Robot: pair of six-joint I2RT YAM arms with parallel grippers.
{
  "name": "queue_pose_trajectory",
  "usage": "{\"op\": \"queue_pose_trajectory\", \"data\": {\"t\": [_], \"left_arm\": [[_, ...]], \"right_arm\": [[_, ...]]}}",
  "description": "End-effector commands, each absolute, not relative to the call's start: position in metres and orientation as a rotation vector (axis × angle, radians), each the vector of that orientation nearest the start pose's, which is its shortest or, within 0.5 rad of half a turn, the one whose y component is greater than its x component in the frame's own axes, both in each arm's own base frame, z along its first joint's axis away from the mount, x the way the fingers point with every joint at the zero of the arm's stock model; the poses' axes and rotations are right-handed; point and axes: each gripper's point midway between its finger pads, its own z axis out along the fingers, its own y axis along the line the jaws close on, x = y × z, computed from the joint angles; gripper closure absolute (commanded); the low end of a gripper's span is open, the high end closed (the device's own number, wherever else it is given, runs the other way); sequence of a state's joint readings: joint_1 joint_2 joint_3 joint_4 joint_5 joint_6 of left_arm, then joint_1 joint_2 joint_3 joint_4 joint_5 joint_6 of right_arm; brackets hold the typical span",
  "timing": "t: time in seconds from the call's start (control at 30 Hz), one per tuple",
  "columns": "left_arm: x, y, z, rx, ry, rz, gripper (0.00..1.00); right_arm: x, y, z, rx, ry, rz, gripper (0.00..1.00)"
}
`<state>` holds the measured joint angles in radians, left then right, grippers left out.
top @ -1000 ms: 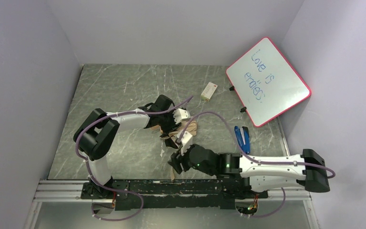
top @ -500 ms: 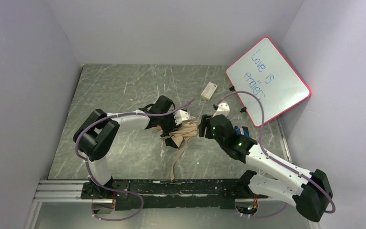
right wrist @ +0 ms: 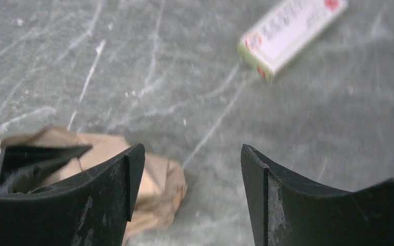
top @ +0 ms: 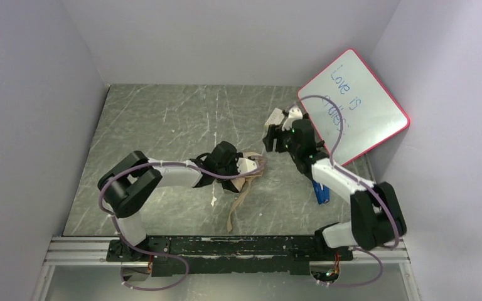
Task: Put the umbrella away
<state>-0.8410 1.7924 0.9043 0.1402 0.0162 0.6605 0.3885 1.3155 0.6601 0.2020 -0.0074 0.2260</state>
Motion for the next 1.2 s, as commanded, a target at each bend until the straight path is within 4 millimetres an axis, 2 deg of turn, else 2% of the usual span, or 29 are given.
{"op": "queue_pose_trajectory", "data": {"t": [0.0,0.13,0.27,0.37,0.43,0.57,0.83,1.0,1.17], "left_arm": [[0.284,-0.27,-0.031,1.758,1.751,0.12,0.95],[0.279,-0.263,-0.031,1.812,1.651,0.239,0.95],[0.28,-0.262,-0.027,1.811,1.574,0.334,0.95],[0.28,-0.261,-0.027,1.821,1.532,0.407,0.95],[0.28,-0.262,-0.027,1.825,1.499,0.443,0.95],[0.279,-0.259,-0.028,1.843,1.45,0.516,0.95],[0.278,-0.258,-0.028,1.853,1.391,0.592,0.95],[0.277,-0.261,-0.024,1.845,1.359,0.604,0.95],[0.276,-0.262,-0.02,1.836,1.33,0.625,0.95]], "right_arm": [[0.402,0.187,0.171,-0.538,1.831,0.496,0.28],[0.401,0.204,0.153,-0.925,1.805,0.588,0.28],[0.38,0.216,0.132,-1.248,1.755,0.71,0.28],[0.36,0.222,0.129,-1.425,1.696,0.833,0.27],[0.351,0.226,0.127,-1.475,1.689,0.899,0.25],[0.338,0.233,0.116,-1.551,1.721,0.988,0.15],[0.314,0.248,0.091,-1.67,1.765,1.008,0.1],[0.312,0.253,0.067,-1.736,1.839,0.934,0.07],[0.317,0.246,0.042,-1.793,1.922,0.801,0.04]]}}
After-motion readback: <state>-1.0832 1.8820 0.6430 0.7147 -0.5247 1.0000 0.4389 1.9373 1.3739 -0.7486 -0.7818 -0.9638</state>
